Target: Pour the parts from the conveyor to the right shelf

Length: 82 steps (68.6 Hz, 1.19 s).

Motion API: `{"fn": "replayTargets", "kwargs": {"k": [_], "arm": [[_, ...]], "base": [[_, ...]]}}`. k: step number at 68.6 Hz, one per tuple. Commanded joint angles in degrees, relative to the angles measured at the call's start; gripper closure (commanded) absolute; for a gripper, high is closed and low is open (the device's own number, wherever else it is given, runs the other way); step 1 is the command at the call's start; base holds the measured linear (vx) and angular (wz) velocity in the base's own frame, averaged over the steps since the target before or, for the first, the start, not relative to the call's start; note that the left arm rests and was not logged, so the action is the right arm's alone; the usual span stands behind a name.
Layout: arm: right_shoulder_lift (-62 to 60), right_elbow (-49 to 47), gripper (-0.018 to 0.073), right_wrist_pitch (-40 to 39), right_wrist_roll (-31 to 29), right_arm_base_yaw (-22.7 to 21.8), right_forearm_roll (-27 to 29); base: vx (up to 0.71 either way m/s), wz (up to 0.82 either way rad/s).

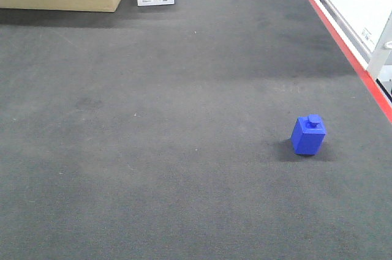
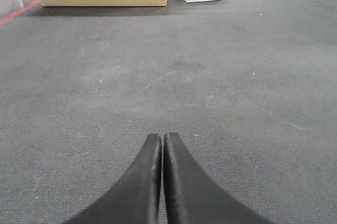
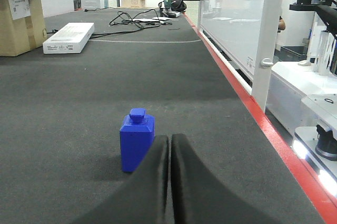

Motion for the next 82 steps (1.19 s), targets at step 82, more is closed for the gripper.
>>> {"fn": "replayTargets", "kwargs": {"k": [82], "arm": [[-1.0, -0.1, 0.0569, -13.5, 0.1, -0.2, 0.5]], "base": [[0.00, 0.00]]}}
